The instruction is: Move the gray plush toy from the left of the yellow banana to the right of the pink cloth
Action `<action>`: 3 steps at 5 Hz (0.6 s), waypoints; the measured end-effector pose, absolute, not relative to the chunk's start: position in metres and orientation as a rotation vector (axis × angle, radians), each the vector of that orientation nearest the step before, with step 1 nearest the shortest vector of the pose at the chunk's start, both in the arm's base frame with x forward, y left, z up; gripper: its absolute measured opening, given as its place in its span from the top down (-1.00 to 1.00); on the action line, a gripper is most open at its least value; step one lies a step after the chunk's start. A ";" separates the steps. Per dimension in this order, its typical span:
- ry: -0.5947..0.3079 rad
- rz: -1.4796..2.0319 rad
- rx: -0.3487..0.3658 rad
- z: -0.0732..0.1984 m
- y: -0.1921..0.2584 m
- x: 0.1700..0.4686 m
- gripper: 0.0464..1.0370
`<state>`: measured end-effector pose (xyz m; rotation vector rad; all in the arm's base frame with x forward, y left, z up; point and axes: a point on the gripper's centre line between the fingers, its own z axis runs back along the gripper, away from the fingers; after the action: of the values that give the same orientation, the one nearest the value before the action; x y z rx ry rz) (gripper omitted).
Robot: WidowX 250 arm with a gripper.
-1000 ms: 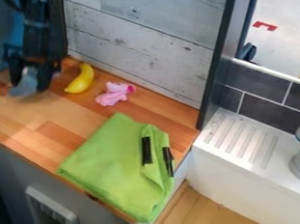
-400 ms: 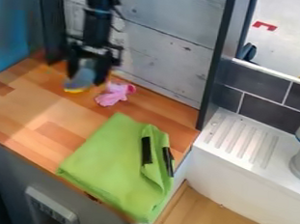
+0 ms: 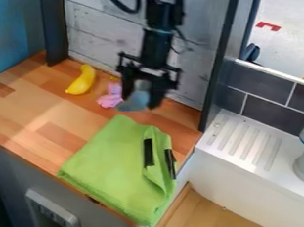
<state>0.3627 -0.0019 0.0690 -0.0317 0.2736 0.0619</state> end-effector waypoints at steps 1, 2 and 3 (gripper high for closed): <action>0.261 0.011 -0.074 0.063 -0.017 0.363 -0.36; 0.238 -0.005 -0.042 0.053 -0.011 0.362 -0.36; 0.204 0.003 0.000 0.042 0.001 0.364 -0.36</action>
<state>0.3636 0.0011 0.0421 -0.0003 0.2040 0.0031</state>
